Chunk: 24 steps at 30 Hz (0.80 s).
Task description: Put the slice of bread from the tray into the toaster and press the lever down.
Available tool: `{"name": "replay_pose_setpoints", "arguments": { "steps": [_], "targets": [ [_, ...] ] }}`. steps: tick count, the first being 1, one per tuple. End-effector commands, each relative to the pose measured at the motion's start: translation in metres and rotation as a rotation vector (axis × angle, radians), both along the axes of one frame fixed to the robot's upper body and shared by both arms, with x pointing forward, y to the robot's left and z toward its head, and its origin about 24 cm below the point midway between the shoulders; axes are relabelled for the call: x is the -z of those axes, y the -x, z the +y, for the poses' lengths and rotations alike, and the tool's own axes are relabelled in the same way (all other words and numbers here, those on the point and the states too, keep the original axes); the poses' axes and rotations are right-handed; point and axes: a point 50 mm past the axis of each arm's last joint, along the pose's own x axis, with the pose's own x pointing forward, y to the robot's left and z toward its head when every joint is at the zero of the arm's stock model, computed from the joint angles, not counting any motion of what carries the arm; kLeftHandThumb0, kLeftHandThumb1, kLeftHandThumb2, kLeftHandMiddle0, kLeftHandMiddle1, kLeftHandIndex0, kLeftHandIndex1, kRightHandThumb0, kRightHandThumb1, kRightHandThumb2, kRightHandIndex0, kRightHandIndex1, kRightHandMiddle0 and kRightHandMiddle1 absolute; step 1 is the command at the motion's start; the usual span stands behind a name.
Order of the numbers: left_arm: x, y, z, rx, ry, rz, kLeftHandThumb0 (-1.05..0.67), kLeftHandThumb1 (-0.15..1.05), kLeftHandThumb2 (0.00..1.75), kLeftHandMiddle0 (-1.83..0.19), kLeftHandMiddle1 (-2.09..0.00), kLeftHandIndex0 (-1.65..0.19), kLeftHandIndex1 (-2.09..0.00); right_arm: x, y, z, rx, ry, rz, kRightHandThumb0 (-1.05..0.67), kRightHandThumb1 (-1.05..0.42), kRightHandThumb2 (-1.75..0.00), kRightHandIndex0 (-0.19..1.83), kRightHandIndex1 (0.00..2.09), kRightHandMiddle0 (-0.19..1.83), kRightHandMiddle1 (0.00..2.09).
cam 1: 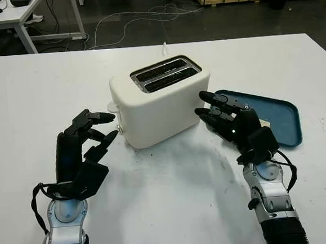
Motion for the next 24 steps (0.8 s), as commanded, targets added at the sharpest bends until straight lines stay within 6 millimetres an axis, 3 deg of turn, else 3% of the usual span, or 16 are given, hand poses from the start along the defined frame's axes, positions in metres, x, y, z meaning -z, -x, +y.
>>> {"name": "replay_pose_setpoints", "arguments": {
  "steps": [1,15,24],
  "targets": [
    [-0.004,-0.002,0.000,-0.005,0.023,-0.034,-0.23,0.92,0.14,-0.57,-1.53,-0.59,-0.92,0.002,0.000,-0.001,0.009,0.006,0.019,-0.53,-0.84,0.00,0.73,0.42,0.83,0.00],
    [-0.006,-0.005,-0.001,-0.005,0.047,-0.042,-0.21,0.92,0.14,-0.56,-1.53,-0.58,-0.95,-0.003,0.008,-0.006,-0.008,0.041,-0.040,-0.52,-0.84,0.00,0.70,0.43,0.80,0.00],
    [-0.005,-0.004,0.000,0.005,0.039,-0.025,-0.22,0.92,0.14,-0.57,-1.52,-0.58,-0.96,-0.021,0.043,-0.026,0.078,0.468,-0.399,-0.50,-0.83,0.00,0.67,0.40,0.75,0.00]
  ]
}}
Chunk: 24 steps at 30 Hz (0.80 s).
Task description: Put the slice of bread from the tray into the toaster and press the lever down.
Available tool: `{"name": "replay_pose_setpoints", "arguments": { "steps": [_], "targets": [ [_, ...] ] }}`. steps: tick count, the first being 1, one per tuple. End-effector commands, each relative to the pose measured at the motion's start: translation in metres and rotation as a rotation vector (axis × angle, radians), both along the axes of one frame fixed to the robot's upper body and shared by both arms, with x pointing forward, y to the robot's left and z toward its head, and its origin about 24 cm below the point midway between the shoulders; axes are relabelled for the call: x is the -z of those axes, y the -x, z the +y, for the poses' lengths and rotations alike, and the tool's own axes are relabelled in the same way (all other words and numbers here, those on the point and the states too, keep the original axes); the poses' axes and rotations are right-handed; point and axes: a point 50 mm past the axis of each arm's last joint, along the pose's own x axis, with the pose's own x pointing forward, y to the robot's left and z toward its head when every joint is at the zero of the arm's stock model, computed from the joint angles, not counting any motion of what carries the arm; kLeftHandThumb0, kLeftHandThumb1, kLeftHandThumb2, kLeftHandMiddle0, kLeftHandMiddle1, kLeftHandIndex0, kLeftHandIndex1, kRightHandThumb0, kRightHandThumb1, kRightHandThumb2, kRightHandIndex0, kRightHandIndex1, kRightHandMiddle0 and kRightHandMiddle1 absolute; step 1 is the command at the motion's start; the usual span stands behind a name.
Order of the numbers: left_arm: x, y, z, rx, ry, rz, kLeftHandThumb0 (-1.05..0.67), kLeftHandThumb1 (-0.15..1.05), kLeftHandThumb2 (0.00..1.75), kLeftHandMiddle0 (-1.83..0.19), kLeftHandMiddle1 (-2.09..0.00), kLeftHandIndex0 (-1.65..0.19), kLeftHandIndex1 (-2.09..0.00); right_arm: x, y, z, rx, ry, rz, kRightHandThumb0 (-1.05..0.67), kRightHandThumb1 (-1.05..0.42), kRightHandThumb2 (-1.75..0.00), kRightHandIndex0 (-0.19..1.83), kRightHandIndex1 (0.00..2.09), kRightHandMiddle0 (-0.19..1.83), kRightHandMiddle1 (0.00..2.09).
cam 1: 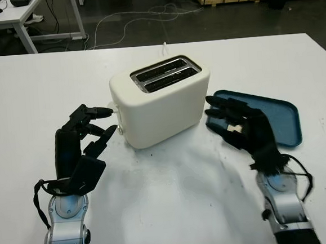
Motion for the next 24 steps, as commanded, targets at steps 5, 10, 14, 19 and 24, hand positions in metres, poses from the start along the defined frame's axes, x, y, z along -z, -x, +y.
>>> {"name": "replay_pose_setpoints", "arguments": {
  "steps": [5,10,14,19,24],
  "targets": [
    [-0.001,0.000,0.002,-0.002,-0.013,-0.002,-0.21,0.92,0.13,-0.58,-1.51,-0.59,-0.96,0.004,0.017,-0.014,0.041,0.250,-0.150,-0.47,-0.80,0.00,0.47,0.63,0.69,0.00],
    [-0.001,-0.001,0.003,0.006,-0.014,-0.003,-0.21,0.92,0.13,-0.58,-1.51,-0.59,-0.95,0.015,0.020,-0.034,0.113,0.393,-0.171,-0.46,-0.81,0.00,0.39,0.59,0.64,0.00],
    [0.000,-0.001,0.004,0.011,-0.017,-0.013,-0.20,0.92,0.13,-0.58,-1.51,-0.59,-0.95,0.016,0.018,-0.049,0.139,0.542,-0.156,-0.49,-0.82,-0.01,0.36,0.52,0.60,0.00],
    [0.001,0.000,0.004,0.001,-0.023,-0.003,-0.22,0.92,0.12,-0.58,-1.50,-0.59,-0.95,0.018,0.015,-0.063,0.187,0.673,-0.124,-0.54,-0.82,0.00,0.33,0.46,0.58,0.00],
    [0.000,0.000,0.005,0.006,-0.018,-0.002,-0.22,0.92,0.13,-0.59,-1.50,-0.59,-0.95,0.028,0.015,-0.072,0.243,0.771,-0.069,-0.55,-0.79,0.00,0.30,0.42,0.55,0.00]
  ]
}}
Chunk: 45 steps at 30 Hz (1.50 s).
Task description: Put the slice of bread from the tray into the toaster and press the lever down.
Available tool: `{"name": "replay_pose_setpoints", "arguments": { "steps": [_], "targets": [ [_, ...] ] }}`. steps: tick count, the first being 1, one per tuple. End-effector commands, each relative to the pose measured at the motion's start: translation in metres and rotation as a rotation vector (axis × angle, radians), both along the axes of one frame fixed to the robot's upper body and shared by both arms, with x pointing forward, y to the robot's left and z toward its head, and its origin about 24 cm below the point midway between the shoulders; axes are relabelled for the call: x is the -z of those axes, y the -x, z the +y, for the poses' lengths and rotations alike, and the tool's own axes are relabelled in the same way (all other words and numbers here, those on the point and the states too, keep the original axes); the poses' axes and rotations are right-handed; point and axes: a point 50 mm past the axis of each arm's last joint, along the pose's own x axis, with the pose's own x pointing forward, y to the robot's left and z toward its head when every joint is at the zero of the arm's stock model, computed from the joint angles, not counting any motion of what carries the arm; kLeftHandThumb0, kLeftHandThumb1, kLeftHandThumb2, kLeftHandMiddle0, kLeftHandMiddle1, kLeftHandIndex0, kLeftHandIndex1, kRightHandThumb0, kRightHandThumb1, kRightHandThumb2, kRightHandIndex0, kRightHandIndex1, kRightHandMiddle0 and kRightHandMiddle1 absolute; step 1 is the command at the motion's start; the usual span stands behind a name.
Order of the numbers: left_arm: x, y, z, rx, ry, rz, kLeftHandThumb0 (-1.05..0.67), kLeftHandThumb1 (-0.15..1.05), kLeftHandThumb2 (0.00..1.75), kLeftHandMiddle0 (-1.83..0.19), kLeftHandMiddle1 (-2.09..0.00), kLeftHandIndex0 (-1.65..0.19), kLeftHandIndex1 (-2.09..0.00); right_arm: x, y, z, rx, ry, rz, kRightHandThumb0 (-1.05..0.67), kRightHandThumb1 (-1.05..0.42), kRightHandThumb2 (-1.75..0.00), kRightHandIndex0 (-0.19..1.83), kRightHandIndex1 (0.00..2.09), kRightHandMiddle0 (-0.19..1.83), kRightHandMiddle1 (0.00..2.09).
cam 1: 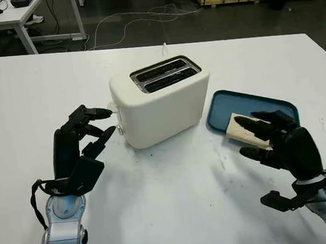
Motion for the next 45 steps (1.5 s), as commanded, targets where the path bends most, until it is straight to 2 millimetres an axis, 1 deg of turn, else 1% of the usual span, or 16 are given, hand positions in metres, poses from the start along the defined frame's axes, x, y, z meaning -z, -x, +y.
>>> {"name": "replay_pose_setpoints", "arguments": {
  "steps": [1,9,13,17,25,31,38,41,45],
  "targets": [
    [-0.001,0.000,0.001,0.007,0.009,-0.006,-0.22,0.92,0.12,-0.58,-1.50,-0.59,-0.95,0.005,0.000,-0.004,0.031,0.034,0.021,-0.55,-0.79,0.00,0.30,0.41,0.55,0.00],
    [0.000,0.001,-0.001,0.011,0.011,0.008,-0.23,0.92,0.13,-0.58,-1.50,-0.59,-0.95,0.025,-0.002,-0.015,0.114,0.068,0.134,-0.56,-0.81,-0.01,0.30,0.37,0.50,0.00],
    [-0.001,0.000,-0.001,0.007,0.003,0.009,-0.26,0.92,0.14,-0.58,-1.51,-0.59,-0.94,0.037,-0.002,-0.020,0.147,0.068,0.181,-0.57,-0.80,0.00,0.30,0.35,0.48,0.00],
    [-0.002,-0.001,-0.001,0.015,0.011,-0.002,-0.24,0.92,0.13,-0.57,-1.52,-0.59,-0.94,0.044,-0.002,-0.023,0.159,0.068,0.193,-0.58,-0.79,0.00,0.31,0.34,0.47,0.00],
    [-0.002,-0.001,-0.001,0.019,0.010,-0.003,-0.24,0.92,0.13,-0.57,-1.51,-0.59,-0.95,0.050,-0.004,-0.024,0.186,0.138,0.170,-0.57,-0.80,-0.01,0.34,0.32,0.49,0.01],
    [-0.003,-0.001,-0.002,0.032,0.018,-0.005,-0.23,0.92,0.13,-0.58,-1.51,-0.59,-0.95,0.048,-0.009,-0.023,0.195,0.144,0.139,-0.54,-0.81,0.00,0.34,0.30,0.49,0.01],
    [-0.003,-0.001,-0.001,0.033,-0.001,-0.025,-0.23,0.92,0.13,-0.60,-1.53,-0.60,-0.96,0.040,-0.020,-0.019,0.209,0.150,0.137,-0.52,-0.83,-0.01,0.34,0.27,0.47,0.00],
    [-0.004,-0.001,0.000,0.022,-0.011,-0.036,-0.23,0.92,0.12,-0.61,-1.52,-0.61,-0.96,0.032,-0.024,-0.016,0.205,0.143,0.151,-0.51,-0.84,-0.01,0.34,0.27,0.47,0.00],
    [-0.006,0.000,0.002,0.013,-0.013,-0.046,-0.21,0.92,0.12,-0.60,-1.51,-0.60,-0.96,0.024,-0.025,-0.014,0.197,0.147,0.144,-0.45,-0.84,0.00,0.43,0.31,0.54,0.04]
  ]
}}
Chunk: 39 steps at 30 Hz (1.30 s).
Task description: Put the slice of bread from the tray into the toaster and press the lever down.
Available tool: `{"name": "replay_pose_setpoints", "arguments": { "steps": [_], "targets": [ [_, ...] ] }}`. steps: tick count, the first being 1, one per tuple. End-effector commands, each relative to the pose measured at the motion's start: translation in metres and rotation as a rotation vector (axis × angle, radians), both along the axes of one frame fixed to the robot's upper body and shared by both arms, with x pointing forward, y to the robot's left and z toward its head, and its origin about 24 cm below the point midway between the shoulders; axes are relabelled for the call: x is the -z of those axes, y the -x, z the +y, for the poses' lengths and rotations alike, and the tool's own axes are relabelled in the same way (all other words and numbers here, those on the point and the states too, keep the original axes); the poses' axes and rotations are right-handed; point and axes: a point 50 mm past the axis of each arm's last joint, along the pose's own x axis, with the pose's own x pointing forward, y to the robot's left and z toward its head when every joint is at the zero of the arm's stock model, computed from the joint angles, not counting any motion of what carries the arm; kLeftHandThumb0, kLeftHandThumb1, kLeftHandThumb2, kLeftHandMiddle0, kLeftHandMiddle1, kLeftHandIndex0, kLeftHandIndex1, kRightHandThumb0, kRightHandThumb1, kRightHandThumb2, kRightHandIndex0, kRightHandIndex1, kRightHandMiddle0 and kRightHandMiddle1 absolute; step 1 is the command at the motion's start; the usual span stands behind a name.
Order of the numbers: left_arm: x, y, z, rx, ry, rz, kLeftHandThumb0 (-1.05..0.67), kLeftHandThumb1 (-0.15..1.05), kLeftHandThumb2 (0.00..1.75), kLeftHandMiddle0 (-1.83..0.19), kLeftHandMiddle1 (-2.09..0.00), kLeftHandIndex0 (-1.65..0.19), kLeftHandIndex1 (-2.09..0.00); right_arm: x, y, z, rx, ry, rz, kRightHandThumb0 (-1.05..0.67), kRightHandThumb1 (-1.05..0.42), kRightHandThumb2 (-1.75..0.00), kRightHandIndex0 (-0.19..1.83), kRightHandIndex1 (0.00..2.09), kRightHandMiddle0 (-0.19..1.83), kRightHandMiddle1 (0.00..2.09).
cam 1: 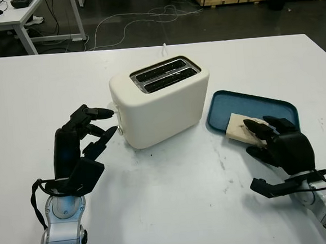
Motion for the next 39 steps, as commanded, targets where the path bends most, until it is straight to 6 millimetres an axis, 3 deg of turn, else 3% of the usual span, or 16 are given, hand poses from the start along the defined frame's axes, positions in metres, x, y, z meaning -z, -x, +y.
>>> {"name": "replay_pose_setpoints", "arguments": {
  "steps": [1,6,7,9,10,12,13,15,21,23,28,30,32,37,39],
  "targets": [
    [-0.004,0.000,0.002,-0.008,-0.008,-0.033,-0.20,0.92,0.12,-0.60,-1.51,-0.60,-0.95,-0.005,0.001,-0.005,0.014,0.003,-0.003,-0.43,-0.85,-0.01,0.46,0.32,0.56,0.05],
    [-0.004,0.000,0.002,-0.014,-0.002,-0.037,-0.19,0.92,0.12,-0.59,-1.51,-0.60,-0.95,-0.010,0.001,-0.004,-0.009,0.036,-0.027,-0.39,-0.85,0.00,0.72,0.45,0.76,0.13],
    [-0.004,0.000,0.002,-0.013,0.001,-0.037,-0.19,0.92,0.12,-0.59,-1.51,-0.60,-0.95,-0.011,0.001,-0.003,-0.009,0.040,-0.031,-0.40,-0.84,0.00,0.78,0.65,0.84,0.13],
    [-0.004,0.000,0.003,-0.011,-0.003,-0.038,-0.19,0.92,0.13,-0.58,-1.51,-0.60,-0.95,-0.012,0.001,-0.003,-0.012,0.084,-0.044,-0.44,-0.84,0.00,0.76,1.34,0.97,0.14],
    [-0.004,0.000,0.003,-0.013,-0.010,-0.038,-0.19,0.92,0.13,-0.58,-1.51,-0.60,-0.95,-0.011,0.001,-0.003,-0.013,0.100,-0.045,-0.47,-0.85,0.00,0.82,1.54,1.04,0.16],
    [-0.004,0.000,0.003,-0.014,-0.011,-0.040,-0.19,0.92,0.13,-0.59,-1.51,-0.60,-0.95,-0.011,0.001,-0.003,-0.011,0.122,-0.036,-0.52,-0.89,0.00,0.91,1.70,0.90,0.82],
    [-0.004,0.000,0.003,-0.015,-0.010,-0.039,-0.19,0.92,0.13,-0.59,-1.51,-0.60,-0.95,-0.011,0.001,-0.003,-0.010,0.123,-0.034,-0.54,-0.90,0.00,0.91,1.73,0.82,1.06],
    [-0.004,0.000,0.002,-0.017,-0.003,-0.036,-0.19,0.92,0.13,-0.59,-1.51,-0.60,-0.95,-0.011,0.001,-0.003,-0.003,0.121,-0.022,-0.56,-0.91,0.00,0.89,1.74,0.73,1.37],
    [-0.003,0.000,0.002,-0.015,0.003,-0.030,-0.20,0.92,0.13,-0.59,-1.52,-0.60,-0.95,-0.011,0.002,-0.003,-0.004,0.117,-0.036,-0.58,-0.91,-0.01,0.87,1.75,0.67,1.45],
    [-0.003,0.000,0.002,-0.019,0.002,-0.027,-0.20,0.92,0.13,-0.59,-1.53,-0.60,-0.95,-0.011,0.002,-0.003,-0.008,0.116,-0.045,-0.58,-0.92,-0.01,0.87,1.75,0.62,1.58],
    [-0.002,0.000,0.001,-0.016,0.000,-0.023,-0.19,0.92,0.13,-0.59,-1.52,-0.60,-0.96,-0.012,0.001,-0.004,-0.015,0.105,-0.087,-0.58,-0.92,-0.05,0.85,1.75,0.67,1.43],
    [-0.002,0.000,0.001,-0.013,0.000,-0.024,-0.19,0.92,0.13,-0.59,-1.52,-0.60,-0.96,-0.014,0.000,-0.004,-0.019,0.103,-0.116,-0.59,-0.92,-0.18,0.84,1.75,0.60,1.57],
    [-0.002,0.000,0.001,-0.003,0.005,-0.027,-0.19,0.92,0.13,-0.59,-1.51,-0.60,-0.96,-0.018,-0.002,-0.004,-0.029,0.086,-0.168,-0.58,-0.92,-0.21,0.83,1.75,0.60,1.57],
    [-0.002,0.000,0.001,-0.004,0.004,-0.025,-0.19,0.92,0.13,-0.58,-1.51,-0.60,-0.96,-0.027,-0.008,-0.005,-0.058,0.052,-0.302,-0.55,-0.92,-0.21,0.83,1.75,0.66,1.45],
    [-0.002,0.000,0.001,-0.004,0.010,-0.024,-0.18,0.92,0.12,-0.58,-1.50,-0.60,-0.96,-0.034,-0.012,-0.005,-0.071,0.047,-0.363,-0.54,-0.92,-0.21,0.82,1.71,0.71,1.30]
  ]
}}
